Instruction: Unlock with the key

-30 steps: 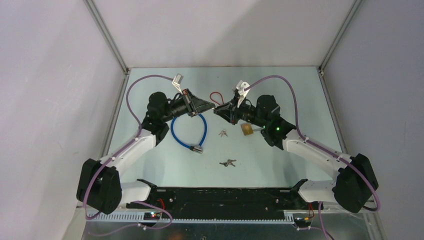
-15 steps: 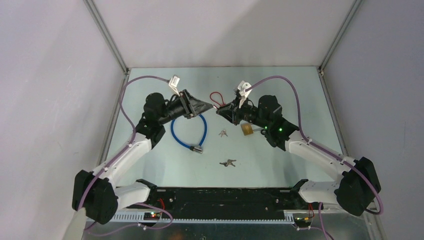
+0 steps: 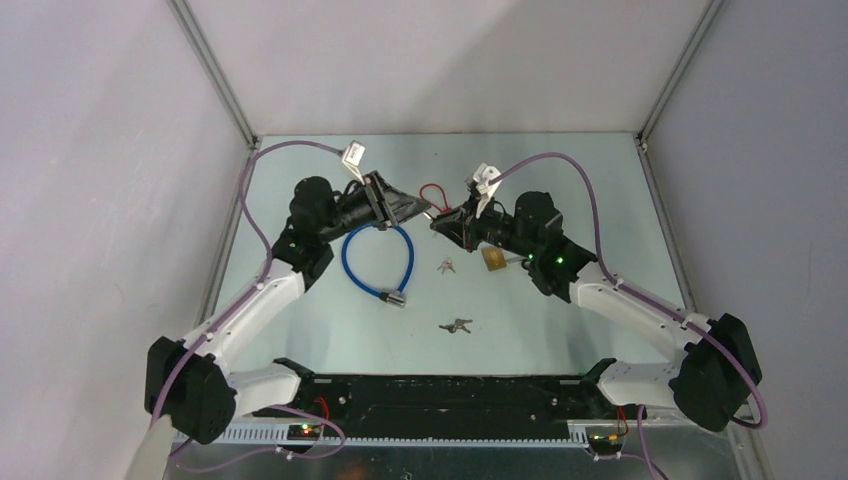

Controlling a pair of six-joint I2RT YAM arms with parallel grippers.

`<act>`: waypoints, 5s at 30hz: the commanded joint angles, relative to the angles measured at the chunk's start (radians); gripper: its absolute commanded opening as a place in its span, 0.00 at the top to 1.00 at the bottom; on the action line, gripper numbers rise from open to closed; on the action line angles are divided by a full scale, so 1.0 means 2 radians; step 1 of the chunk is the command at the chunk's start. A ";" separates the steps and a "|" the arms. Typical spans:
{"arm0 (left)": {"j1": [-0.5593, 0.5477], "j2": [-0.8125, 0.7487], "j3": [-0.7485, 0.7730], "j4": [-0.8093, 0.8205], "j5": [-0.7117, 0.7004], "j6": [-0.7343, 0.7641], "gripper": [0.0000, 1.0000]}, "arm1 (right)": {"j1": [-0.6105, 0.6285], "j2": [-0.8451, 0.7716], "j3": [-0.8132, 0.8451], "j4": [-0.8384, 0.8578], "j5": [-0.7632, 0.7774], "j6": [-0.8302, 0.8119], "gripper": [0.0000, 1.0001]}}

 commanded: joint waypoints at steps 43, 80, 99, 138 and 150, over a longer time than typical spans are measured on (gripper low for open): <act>-0.033 -0.039 -0.057 0.256 -0.039 -0.005 1.00 | -0.103 0.030 -0.024 0.321 -0.168 0.409 0.55; -0.022 -0.102 -0.092 -0.024 -0.229 0.003 0.02 | -0.093 0.012 -0.024 0.111 -0.121 0.343 1.00; 0.023 -0.115 -0.147 -0.376 -0.294 -0.107 0.00 | -0.047 -0.025 -0.087 -0.014 -0.020 0.274 1.00; -0.003 0.321 0.079 -0.528 -0.335 -0.204 0.60 | -0.045 -0.027 -0.147 0.025 -0.028 0.276 1.00; 0.005 0.292 0.093 -0.513 -0.265 -0.211 0.99 | -0.016 -0.008 -0.153 0.045 -0.021 0.305 1.00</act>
